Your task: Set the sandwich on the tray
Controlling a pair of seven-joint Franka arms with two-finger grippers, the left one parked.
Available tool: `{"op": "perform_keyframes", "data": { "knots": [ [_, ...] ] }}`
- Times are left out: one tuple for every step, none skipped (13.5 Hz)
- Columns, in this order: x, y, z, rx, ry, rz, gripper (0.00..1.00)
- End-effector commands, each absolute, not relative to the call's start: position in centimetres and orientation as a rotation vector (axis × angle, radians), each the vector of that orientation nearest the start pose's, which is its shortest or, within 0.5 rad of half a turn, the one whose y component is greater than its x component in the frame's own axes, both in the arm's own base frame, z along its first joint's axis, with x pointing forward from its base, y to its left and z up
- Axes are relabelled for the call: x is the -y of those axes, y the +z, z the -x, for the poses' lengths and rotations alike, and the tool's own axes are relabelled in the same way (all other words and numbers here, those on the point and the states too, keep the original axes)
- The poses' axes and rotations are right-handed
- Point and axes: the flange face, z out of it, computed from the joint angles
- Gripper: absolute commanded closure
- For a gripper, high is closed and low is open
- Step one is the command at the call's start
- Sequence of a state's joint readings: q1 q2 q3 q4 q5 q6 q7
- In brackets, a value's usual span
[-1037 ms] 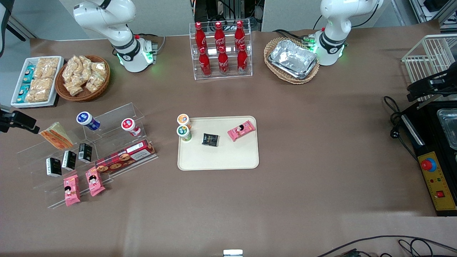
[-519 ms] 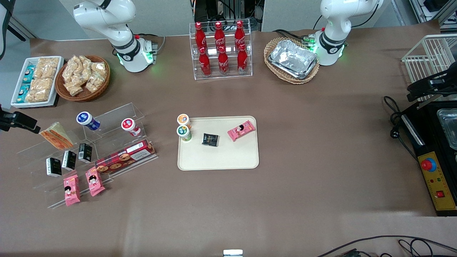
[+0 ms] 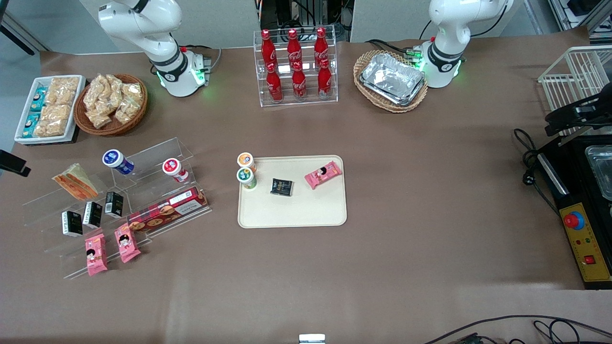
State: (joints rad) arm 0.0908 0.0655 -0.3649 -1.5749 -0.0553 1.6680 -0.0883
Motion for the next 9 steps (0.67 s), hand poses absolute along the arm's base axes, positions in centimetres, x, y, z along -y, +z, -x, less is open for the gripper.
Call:
{"op": "perform_keyframes", "data": {
  "knots": [
    [17.9, 59.4, -54.9, -0.055, 0.010, 3.232, 0.00],
    [19.1, 58.3, -54.4, 0.074, 0.043, 3.223, 0.00],
    [19.4, 57.7, -53.7, 0.217, 0.045, 3.209, 0.00],
    [19.5, 57.1, -53.1, 0.328, 0.020, 3.195, 0.00],
    [19.5, 56.7, -52.3, 0.369, 0.003, 3.184, 0.00],
    [19.4, 56.0, -51.5, 0.392, 0.001, 3.171, 0.00],
    [19.1, 54.7, -50.6, 0.472, 0.006, 3.146, 0.00],
    [19.0, 53.6, -49.9, 0.529, -0.013, 3.132, 0.00],
    [18.6, 52.7, -49.4, 0.566, -0.013, 3.117, 0.00]
  ]
}}
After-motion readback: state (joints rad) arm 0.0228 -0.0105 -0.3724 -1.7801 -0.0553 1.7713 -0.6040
